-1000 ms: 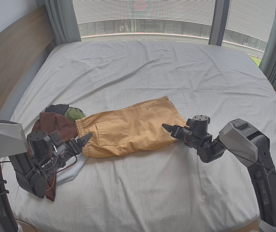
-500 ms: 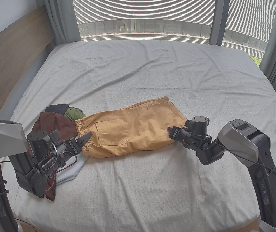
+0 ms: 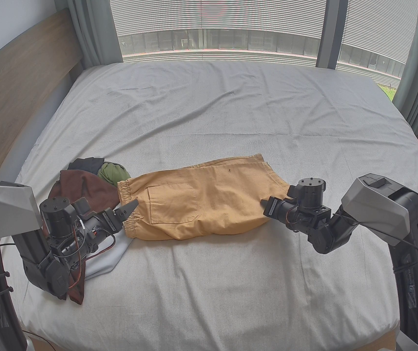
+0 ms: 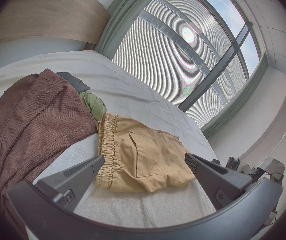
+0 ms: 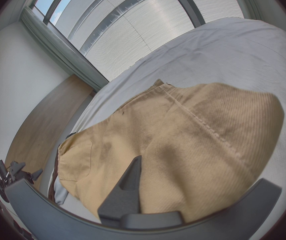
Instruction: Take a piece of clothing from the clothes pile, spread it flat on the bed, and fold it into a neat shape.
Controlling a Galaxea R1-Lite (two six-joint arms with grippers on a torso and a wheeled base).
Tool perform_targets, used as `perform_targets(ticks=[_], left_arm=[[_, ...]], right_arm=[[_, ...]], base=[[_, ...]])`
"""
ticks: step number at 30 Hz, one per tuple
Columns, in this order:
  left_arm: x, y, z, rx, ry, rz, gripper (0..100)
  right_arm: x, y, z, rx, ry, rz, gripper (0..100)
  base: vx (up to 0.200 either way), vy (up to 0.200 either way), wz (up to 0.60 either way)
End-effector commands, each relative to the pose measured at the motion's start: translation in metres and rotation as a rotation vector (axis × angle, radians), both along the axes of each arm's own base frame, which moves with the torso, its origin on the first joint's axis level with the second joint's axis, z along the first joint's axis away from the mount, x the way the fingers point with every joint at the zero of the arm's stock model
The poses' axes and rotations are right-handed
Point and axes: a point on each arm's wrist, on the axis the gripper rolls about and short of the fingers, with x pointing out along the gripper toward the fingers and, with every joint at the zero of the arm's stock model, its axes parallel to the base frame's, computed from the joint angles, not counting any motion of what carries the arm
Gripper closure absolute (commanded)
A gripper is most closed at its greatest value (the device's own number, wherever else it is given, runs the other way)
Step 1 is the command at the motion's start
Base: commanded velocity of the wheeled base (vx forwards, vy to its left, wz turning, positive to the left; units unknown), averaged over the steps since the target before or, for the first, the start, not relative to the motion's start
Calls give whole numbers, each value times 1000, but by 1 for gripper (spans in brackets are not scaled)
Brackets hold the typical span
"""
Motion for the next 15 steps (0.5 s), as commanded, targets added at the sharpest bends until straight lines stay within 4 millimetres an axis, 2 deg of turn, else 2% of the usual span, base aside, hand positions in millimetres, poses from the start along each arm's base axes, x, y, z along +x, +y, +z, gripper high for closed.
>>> perform_targets(ticks=[1,7,15], left_arm=[[1,2,0,-2,-1,5,0],[1,2,1,-2,-3,5,0],[2,6,1,-2,-4,18,0]], right_arm=[[-15,-6,6,-33,24,4,100],[-31,-12,-2,-85,66,4,100],[-64,-22,-4,-103,99,7,100]], base=[[0,0,0],[0,0,0],[0,0,0]])
